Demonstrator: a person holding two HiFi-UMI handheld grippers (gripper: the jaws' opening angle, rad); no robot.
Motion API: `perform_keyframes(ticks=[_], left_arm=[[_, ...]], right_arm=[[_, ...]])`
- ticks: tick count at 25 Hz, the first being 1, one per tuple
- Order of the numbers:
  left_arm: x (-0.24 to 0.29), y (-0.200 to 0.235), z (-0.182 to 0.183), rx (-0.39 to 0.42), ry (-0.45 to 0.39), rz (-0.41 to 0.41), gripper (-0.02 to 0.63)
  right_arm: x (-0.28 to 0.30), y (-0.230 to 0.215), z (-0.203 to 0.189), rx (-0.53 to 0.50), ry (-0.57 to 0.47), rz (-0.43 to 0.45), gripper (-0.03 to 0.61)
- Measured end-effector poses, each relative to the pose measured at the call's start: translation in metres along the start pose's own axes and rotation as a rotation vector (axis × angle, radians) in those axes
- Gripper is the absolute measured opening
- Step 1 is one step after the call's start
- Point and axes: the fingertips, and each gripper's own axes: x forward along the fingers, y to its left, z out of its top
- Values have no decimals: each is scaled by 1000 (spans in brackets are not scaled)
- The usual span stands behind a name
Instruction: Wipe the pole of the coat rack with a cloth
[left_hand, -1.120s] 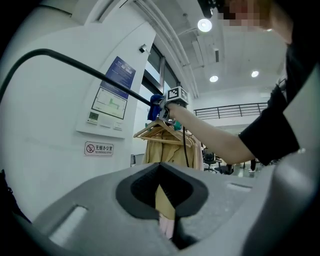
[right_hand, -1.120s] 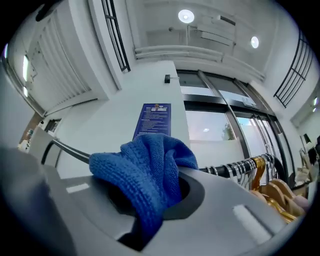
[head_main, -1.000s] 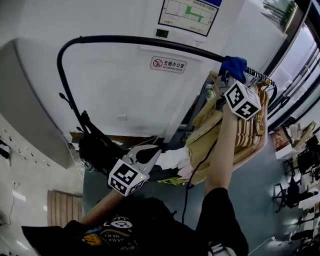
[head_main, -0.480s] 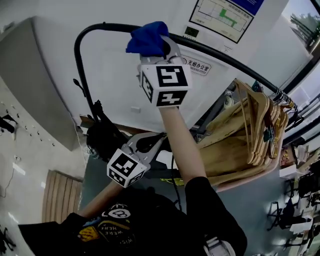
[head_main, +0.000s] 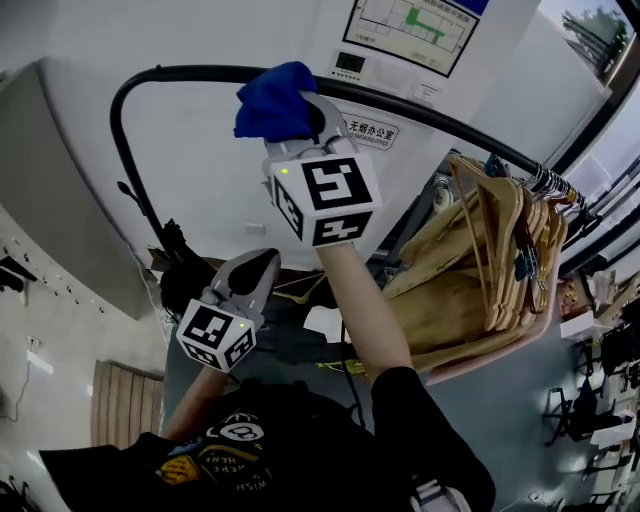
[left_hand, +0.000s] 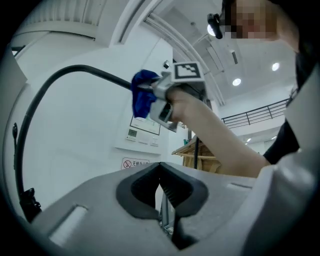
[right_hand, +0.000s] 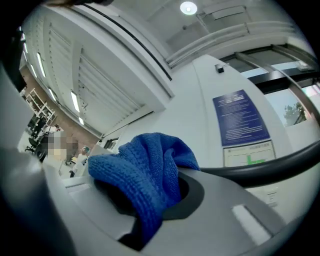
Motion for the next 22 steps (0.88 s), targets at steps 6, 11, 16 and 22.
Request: perform_keyframes(ticks=[6,11,16,22], left_arm=[[47,-32,8,26,-11,-124,2],[75,-78,10,40,-12,-254,2],[80,-97,4,44,10,-288,2],[60,-73,4,63,15,-197,2]], right_arm=[[-122,-141,22,-4,-33,-289,34],[-234,-266,28,73,-52,-607,34],[-262,-292,29,80,-36,-659,34],[-184,-210,29,23,-47,-442,34]])
